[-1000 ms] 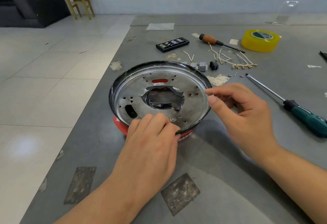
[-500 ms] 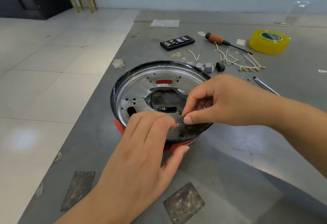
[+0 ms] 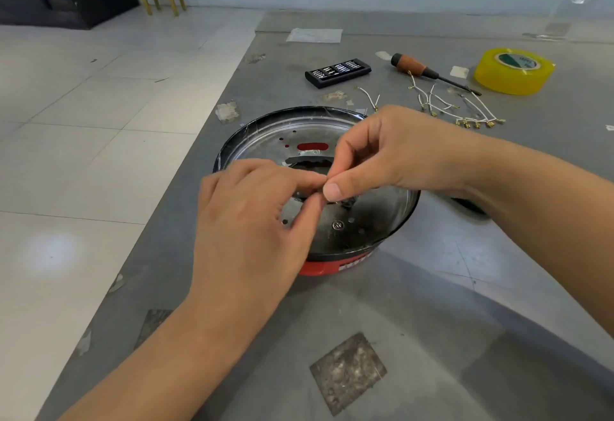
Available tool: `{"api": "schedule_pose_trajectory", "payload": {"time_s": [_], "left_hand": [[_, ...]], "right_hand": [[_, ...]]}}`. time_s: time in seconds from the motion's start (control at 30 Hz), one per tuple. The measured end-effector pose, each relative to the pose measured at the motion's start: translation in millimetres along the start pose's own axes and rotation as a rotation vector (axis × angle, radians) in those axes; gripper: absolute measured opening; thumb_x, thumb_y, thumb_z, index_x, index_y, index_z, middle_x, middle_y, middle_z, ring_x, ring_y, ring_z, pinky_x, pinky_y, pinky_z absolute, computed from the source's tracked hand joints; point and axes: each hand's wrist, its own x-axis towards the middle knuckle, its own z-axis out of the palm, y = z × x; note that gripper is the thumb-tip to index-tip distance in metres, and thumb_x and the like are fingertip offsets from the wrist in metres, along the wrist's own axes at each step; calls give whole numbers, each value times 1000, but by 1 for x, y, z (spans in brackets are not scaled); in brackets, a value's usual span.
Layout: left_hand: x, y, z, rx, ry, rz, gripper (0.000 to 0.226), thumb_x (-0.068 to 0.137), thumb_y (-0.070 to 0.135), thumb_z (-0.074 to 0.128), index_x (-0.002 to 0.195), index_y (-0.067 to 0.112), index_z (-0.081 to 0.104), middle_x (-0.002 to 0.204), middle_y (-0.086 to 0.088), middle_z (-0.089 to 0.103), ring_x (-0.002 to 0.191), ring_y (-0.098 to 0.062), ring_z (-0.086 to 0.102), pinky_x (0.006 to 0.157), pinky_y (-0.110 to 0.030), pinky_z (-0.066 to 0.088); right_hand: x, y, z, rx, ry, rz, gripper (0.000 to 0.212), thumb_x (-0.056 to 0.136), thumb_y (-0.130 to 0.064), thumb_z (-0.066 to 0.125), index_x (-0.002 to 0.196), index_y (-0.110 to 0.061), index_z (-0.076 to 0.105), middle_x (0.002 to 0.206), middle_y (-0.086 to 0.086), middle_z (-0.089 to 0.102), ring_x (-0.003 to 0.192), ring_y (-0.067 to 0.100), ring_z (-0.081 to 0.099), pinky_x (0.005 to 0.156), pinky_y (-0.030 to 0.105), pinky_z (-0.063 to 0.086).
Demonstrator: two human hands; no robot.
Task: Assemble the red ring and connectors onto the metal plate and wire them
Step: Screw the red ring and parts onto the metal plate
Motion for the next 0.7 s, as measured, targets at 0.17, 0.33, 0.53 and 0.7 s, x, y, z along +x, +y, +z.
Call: {"api": "schedule_pose_trajectory", "payload": {"time_s": [0.17,0.33,0.53,0.7], "left_hand": [[4,-5,1,20,71,18,13,91,40,70,93,30,77,83,19,67,92,-3,56,93,-20,28],[4,-10,5,47,77,42,10,93,37,72,90,28,77,78,18,66,82,-4,56,93,-28,35],[4,-8,6,55,72,52,11,94,37,71,88,29,75,79,17,69,82,-5,55,92,-27,35],[3,-8,6,63,42,52,11,93,39,71,87,31,76,79,16,71,83,-6,55,90,-30,39]], "right_hand": [[3,3,5,161,3,54,27,68,-37,89,79,-13,81,72,0,74,63,5,58,57,14,47],[3,1,4,223,-32,153,19,81,-34,83,85,-15,82,82,2,76,68,5,61,65,18,49],[1,-2,5,171,1,199,17,83,-27,82,87,-10,81,79,1,75,66,4,61,60,15,49],[-1,-4,4,86,14,154,12,83,-25,82,84,-14,82,76,-1,75,64,2,61,58,16,49]]}}
